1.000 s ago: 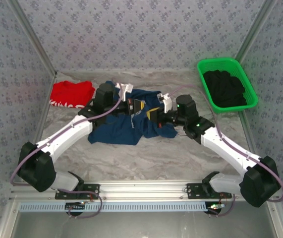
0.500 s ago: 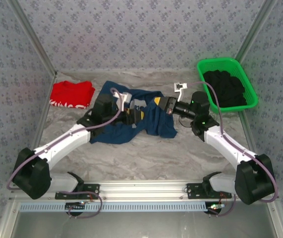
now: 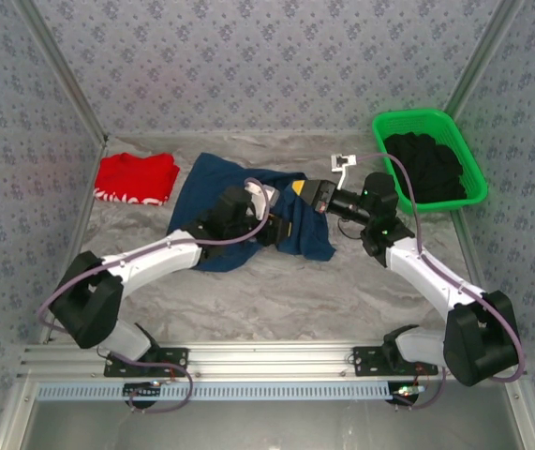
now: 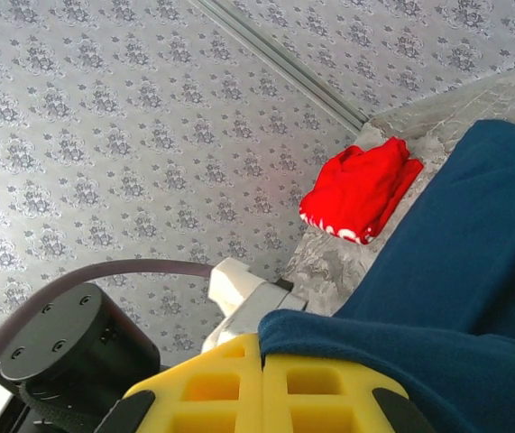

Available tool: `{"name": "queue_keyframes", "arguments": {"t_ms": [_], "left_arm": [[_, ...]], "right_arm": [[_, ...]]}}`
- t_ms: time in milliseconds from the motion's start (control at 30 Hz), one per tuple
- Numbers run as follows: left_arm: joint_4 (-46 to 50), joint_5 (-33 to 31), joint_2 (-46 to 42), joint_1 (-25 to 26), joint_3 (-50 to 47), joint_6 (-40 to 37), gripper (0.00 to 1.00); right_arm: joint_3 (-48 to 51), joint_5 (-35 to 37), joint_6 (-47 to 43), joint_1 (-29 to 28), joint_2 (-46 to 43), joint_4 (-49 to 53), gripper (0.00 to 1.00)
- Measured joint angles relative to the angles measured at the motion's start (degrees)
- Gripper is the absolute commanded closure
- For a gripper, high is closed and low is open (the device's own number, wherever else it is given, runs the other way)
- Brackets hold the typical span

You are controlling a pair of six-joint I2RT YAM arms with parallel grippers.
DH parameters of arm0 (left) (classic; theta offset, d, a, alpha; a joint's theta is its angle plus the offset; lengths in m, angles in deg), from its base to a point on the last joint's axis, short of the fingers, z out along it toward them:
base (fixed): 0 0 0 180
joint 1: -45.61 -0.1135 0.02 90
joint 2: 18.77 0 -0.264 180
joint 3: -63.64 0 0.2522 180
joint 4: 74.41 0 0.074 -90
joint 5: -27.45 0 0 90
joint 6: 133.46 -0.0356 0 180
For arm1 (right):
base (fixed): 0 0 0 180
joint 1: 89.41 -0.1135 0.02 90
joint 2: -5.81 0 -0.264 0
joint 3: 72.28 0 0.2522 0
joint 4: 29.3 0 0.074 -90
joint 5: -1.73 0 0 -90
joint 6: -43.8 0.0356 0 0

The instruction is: Fold the inside-out t-shirt

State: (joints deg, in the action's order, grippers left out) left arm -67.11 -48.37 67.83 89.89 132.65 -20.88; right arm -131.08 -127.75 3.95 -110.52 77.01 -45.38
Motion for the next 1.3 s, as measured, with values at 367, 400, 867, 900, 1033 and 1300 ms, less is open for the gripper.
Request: {"name": "queue_keyframes", "arguments": {"t_ms": [367, 400, 867, 900, 1033, 1300], "left_arm": [[-7.21, 6.32, -5.64, -6.01, -6.58, -1.97, 1.00], [-7.98, 7.65, -6.86, -7.13, -7.58, -1.99, 1.00], [-7.67, 10.23, -6.82, -9.64, -8.37, -3.43, 0.62], [-6.84, 8.70, -6.19, -9.53, -7.89, -3.85, 0.57], [-4.20, 4.24, -5.70, -7.56, -6.84, -6.36, 0.46], [-4.52, 0.74, -6.21, 0.63, -4.90, -9.29, 0.24]], "right_arm": [[-0.09, -3.78, 1.27, 11.61, -3.78, 4.92, 1.00], [-0.20, -4.20, 0.72, 12.15, -4.59, 6.71, 1.00], [-3.13, -6.78, -7.41, 9.05, -6.69, 20.55, 1.00], [-3.13, -6.97, -7.37, 8.26, -6.36, 20.44, 1.00], [-3.13, -7.82, -6.62, 6.54, -5.27, 18.34, 1.00], [-3.13, -7.91, -4.52, 4.66, -2.95, 14.21, 1.00]]}}
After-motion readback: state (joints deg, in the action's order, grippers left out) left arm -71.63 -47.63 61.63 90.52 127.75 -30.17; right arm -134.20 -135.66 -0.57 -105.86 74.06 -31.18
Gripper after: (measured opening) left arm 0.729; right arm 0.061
